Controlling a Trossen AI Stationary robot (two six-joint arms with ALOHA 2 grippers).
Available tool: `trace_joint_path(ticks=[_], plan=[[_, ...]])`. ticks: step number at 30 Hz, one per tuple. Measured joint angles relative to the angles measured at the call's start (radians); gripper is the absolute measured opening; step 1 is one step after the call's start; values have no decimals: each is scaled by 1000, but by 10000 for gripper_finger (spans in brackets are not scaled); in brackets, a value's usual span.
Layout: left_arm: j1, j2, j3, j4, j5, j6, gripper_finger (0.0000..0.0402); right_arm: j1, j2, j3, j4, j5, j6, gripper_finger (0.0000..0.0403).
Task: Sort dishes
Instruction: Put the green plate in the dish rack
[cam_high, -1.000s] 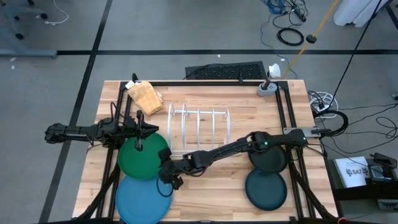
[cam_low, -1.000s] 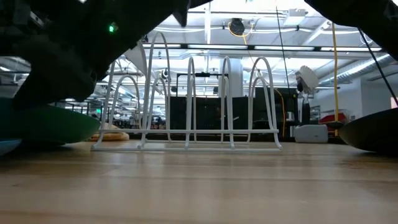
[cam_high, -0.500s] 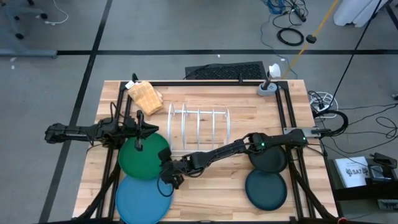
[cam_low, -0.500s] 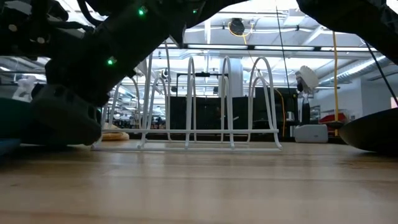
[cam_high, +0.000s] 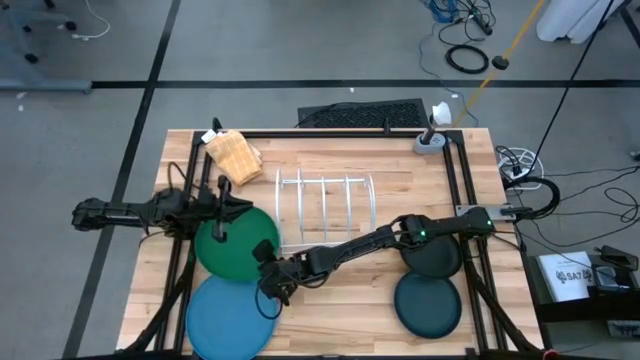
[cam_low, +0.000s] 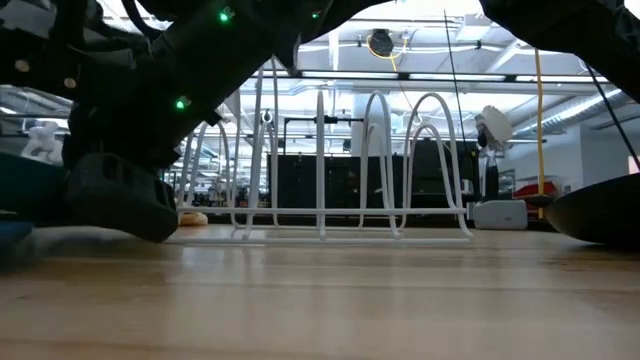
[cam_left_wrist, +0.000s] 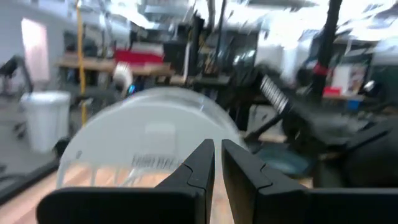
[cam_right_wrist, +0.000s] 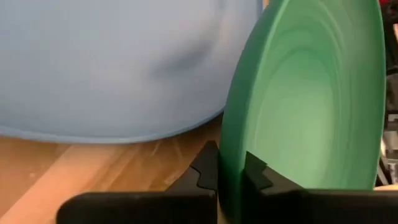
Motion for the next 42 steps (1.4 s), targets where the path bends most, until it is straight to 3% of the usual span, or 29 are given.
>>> trace_joint_path(ticks=[10, 19, 23, 27, 34, 42], plan=[[0, 0, 0, 326, 6, 6, 47, 35, -35, 0, 121, 23, -77, 4], [0, 0, 0, 893, 77, 6, 134, 63, -106, -1, 187, 47, -60, 3], [0, -1, 2, 1062, 118, -29, 147, 74, -152, -1, 194, 54, -62, 3], [0, -1, 42, 1052, 151, -83, 148, 75, -206, 0, 204, 58, -69, 2], [0, -1, 113, 861, 278, -83, 148, 88, -319, 0, 167, 53, -45, 2], [0, 0, 146, 718, 321, -62, 148, 125, -437, 0, -132, 46, -10, 2]])
